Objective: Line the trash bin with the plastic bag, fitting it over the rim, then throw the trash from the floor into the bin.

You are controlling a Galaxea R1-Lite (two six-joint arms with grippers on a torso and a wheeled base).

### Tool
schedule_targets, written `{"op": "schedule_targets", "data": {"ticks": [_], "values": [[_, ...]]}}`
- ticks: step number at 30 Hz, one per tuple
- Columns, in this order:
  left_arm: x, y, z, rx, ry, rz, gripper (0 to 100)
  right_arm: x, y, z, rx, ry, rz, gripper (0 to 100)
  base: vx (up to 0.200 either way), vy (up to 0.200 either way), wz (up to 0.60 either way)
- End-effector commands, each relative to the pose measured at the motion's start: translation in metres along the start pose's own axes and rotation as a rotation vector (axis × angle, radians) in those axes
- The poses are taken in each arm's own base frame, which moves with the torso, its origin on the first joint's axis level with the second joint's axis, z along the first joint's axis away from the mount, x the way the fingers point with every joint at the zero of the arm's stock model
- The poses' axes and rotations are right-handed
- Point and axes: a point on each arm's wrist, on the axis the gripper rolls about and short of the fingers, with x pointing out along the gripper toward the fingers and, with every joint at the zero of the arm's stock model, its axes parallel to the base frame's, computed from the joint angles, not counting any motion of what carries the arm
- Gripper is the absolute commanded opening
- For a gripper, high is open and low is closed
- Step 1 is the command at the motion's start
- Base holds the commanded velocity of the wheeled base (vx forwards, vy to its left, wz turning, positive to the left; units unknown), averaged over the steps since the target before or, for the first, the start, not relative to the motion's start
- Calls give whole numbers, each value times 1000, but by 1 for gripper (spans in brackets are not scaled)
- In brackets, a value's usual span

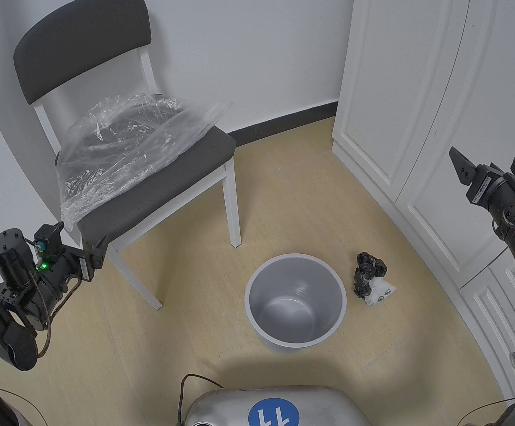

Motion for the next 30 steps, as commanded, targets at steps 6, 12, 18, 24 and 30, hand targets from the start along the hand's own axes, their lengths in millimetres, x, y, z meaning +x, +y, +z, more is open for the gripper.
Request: {"op": "schedule_targets", "data": {"ticks": [6,12,18,24,30], "values": [[12,25,-22,36,84,92,100,8,-3,-4,-9,8,-24,100,0,0,0],[24,46,-25,23,69,133,100,8,-3,-4,-8,6,-24,100,0,0,0],[29,60,-18,-5,24,180,100,4,-3,3,-1,-16,-20,100,0,0,0],[41,63,-2,-82,-63,194,100,4,-3,10,12,-43,-18,100,0,0,0],[48,70,23,-175,-180,234,100,1,-3,18,29,-81,-13,100,0,0,0]]}}
